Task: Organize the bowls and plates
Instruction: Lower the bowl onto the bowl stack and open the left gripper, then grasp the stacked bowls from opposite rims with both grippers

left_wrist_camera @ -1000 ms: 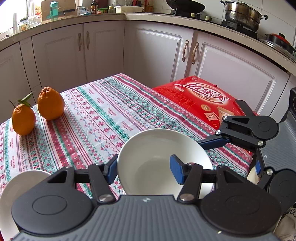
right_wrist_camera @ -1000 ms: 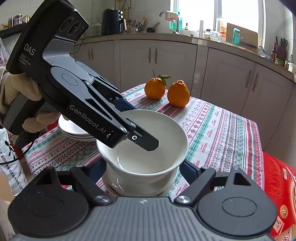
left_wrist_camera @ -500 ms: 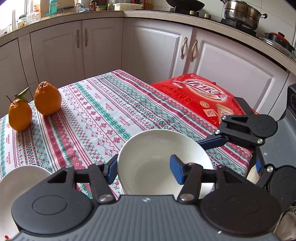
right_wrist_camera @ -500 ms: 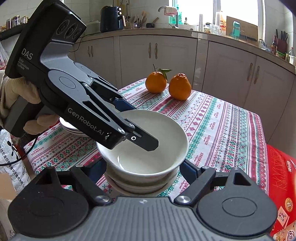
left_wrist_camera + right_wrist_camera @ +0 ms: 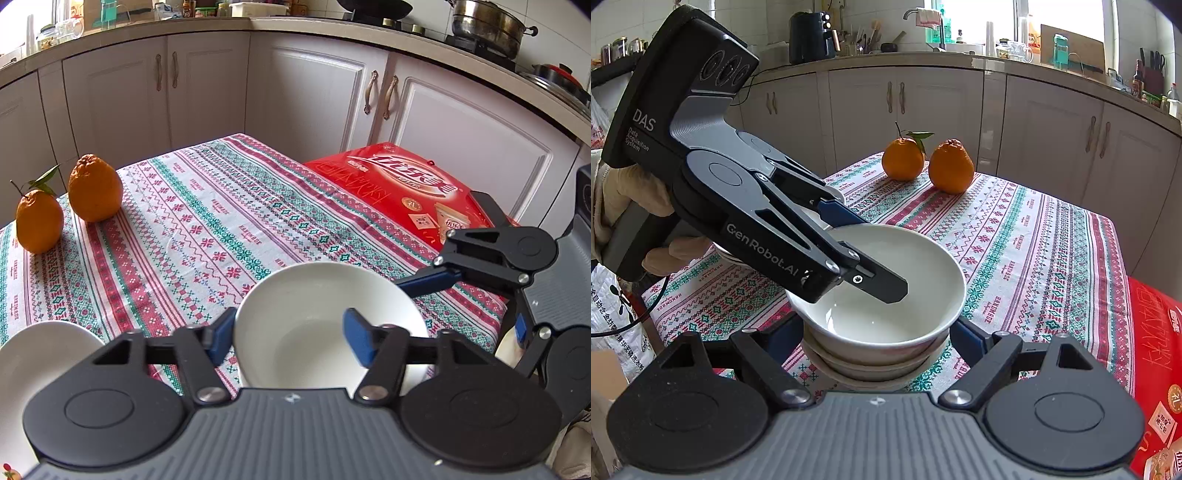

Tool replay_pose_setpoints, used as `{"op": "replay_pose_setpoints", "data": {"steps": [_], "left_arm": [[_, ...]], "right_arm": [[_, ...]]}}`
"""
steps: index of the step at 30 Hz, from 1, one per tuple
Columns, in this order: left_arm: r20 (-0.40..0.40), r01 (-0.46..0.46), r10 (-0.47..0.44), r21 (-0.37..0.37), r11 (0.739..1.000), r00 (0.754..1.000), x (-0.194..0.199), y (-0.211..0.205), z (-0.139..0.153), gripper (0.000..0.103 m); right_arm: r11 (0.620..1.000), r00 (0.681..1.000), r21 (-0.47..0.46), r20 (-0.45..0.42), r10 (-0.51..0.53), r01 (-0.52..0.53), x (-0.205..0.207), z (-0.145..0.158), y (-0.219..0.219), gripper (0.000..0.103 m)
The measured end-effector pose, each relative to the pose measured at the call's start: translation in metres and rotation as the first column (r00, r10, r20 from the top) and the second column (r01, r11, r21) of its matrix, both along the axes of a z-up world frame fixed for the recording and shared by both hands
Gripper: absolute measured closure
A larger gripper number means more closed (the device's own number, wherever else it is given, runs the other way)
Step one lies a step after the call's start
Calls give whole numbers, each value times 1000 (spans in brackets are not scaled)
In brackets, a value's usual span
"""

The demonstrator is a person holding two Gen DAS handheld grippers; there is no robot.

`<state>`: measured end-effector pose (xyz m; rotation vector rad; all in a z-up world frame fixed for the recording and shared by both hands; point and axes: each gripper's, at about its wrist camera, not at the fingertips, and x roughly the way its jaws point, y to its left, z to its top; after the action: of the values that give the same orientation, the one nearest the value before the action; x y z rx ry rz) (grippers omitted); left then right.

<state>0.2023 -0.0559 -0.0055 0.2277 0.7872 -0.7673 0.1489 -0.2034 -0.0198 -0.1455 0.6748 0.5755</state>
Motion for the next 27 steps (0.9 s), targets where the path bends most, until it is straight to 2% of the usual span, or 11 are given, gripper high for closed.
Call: {"op": "replay_pose_setpoints", "data": {"steps": [1,3,5,10,15,18,22,27], "left_arm": [[7,2,-2,-3,1000,1000,-1,1,1,30],[24,-3,3,-2,1000,1000,-4,2,4,23],[38,-6,6,-4,1000,999,-7,4,7,21],[97,-4,6,-14,1000,995,-23,17,18,11],[179,0,-8,45,999,984,-46,33,23,1],[158,23,-30,51,998,987,-54,43,18,1],[82,57,-60,44,997,995,-60,49,3,1],[77,123,-134,142,982,988,-63,34,-27,1]], "right_arm": [[1000,1000,1,13,-1,1,-1,1,0,0],[1000,999,13,39,3,-3,-5,5,-2,0],[1000,999,16,45,8,-9,-6,8,-3,0],[999,997,-49,74,15,-12,-12,9,-6,0],[991,994,-125,98,55,-43,-23,9,-10,0],[984,991,-167,103,87,-69,-26,6,-11,0],[974,988,-193,80,134,-117,-24,-3,-11,0],[954,979,-234,45,201,-185,-14,-17,-4,0]]}}
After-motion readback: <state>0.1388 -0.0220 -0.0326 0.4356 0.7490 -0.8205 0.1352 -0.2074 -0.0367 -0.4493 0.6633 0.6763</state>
